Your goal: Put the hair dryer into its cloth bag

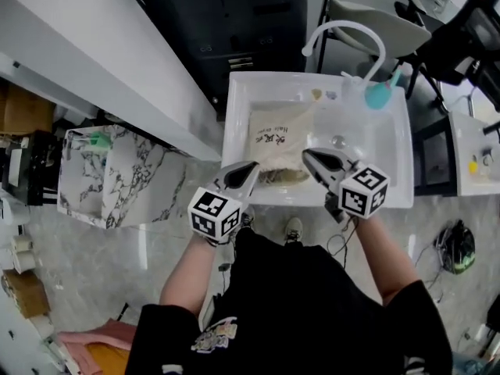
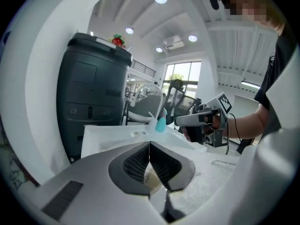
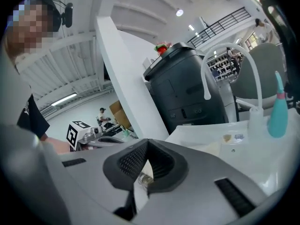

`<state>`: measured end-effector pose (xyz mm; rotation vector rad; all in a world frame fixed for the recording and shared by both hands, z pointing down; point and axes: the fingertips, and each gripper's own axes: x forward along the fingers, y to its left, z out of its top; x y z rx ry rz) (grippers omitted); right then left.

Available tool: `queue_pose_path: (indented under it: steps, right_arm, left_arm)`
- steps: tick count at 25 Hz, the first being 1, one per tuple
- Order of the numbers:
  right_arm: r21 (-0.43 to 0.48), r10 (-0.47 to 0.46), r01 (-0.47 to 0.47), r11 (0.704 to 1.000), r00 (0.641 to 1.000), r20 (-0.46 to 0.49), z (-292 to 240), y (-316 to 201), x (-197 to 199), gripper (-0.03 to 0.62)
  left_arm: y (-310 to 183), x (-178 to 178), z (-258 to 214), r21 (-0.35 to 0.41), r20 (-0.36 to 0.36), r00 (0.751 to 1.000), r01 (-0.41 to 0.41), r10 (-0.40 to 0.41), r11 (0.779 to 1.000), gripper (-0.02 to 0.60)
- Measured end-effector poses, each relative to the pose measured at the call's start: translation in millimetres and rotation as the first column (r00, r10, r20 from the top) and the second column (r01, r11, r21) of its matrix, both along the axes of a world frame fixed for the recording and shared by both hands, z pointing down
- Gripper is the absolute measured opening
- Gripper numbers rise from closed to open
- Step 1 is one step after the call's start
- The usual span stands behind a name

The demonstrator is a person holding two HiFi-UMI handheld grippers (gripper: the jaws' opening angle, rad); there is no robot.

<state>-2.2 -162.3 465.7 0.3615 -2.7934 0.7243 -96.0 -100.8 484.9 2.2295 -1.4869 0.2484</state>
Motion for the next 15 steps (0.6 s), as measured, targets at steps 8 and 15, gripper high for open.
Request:
queue_pose_path:
  steps: [8, 15]
  right_arm:
    - [0.007, -0.105, 0.105, 0.994, 0.993, 0.054, -15, 15, 7, -0.003]
    - [-0.018, -0.156, 0.158, 0.987, 0.985, 0.078, -14, 30, 4, -0.003]
  left_arm:
    - [34, 8, -24, 0.046, 0.022, 0.983, 0.181, -0.182, 0.982, 0.003]
    - [62, 11, -30, 0.044, 0.048, 0.966, 0.25, -0.252, 0.967, 0.003]
